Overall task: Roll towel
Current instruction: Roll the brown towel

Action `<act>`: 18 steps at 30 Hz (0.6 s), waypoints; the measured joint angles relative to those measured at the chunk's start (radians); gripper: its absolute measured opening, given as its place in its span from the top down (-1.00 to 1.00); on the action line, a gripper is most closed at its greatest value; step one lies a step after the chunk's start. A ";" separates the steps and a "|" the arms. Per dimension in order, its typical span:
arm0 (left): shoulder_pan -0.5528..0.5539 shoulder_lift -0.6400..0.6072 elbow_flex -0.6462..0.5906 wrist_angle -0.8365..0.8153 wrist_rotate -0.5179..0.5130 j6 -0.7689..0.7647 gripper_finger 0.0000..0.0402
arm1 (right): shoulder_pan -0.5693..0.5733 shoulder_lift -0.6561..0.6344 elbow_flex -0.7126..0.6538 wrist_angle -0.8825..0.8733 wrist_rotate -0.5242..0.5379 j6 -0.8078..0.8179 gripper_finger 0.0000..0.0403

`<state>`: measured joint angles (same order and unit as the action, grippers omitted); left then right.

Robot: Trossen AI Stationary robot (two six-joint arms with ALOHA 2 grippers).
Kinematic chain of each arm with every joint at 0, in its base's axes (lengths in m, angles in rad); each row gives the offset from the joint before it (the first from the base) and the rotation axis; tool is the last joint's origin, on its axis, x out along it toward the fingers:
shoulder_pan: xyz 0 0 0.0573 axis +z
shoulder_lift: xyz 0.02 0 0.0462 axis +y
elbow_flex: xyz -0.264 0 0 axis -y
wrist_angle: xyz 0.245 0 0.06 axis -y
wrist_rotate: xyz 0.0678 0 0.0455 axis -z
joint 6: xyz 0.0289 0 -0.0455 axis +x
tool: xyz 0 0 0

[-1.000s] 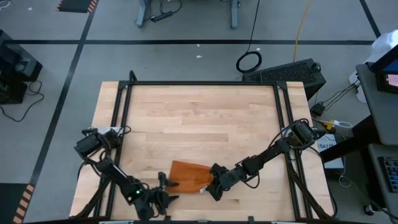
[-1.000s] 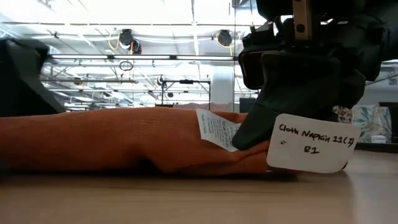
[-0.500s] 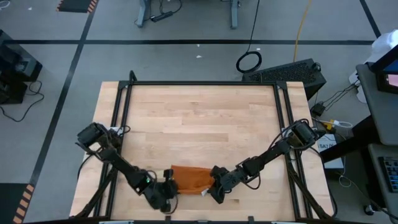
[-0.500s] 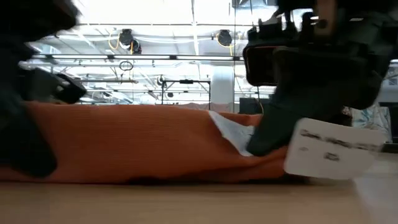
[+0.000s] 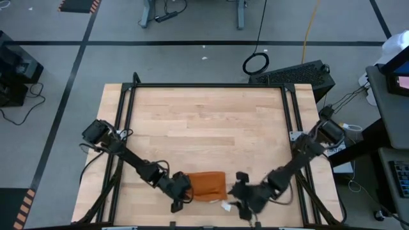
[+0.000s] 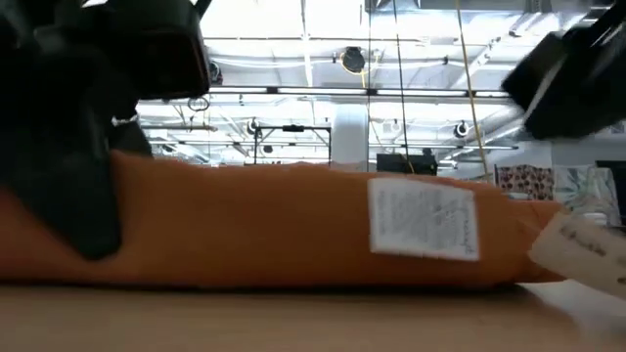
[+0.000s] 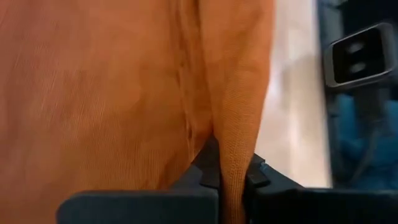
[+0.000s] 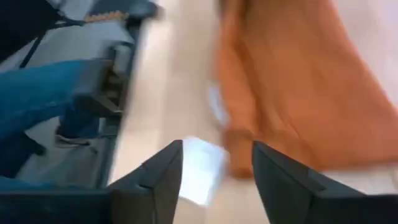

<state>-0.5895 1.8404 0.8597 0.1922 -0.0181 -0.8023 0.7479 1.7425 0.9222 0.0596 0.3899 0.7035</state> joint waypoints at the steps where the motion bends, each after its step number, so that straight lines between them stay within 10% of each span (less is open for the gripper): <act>1: 0.004 0.000 0.000 0.021 0.014 -0.002 0.95 | 0.024 0.011 0.000 0.042 0.046 -0.060 0.08; 10: 0.006 0.000 0.000 0.073 0.046 -0.010 0.95 | 0.077 0.247 0.271 -0.158 0.261 -0.327 0.00; 18: 0.006 0.000 -0.022 0.053 0.044 -0.057 0.95 | 0.043 0.406 0.505 -0.543 0.304 -0.245 0.00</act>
<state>-0.5831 1.8408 0.8380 0.2451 0.0257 -0.8593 0.7906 2.1484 1.4274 -0.4839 0.6937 0.4585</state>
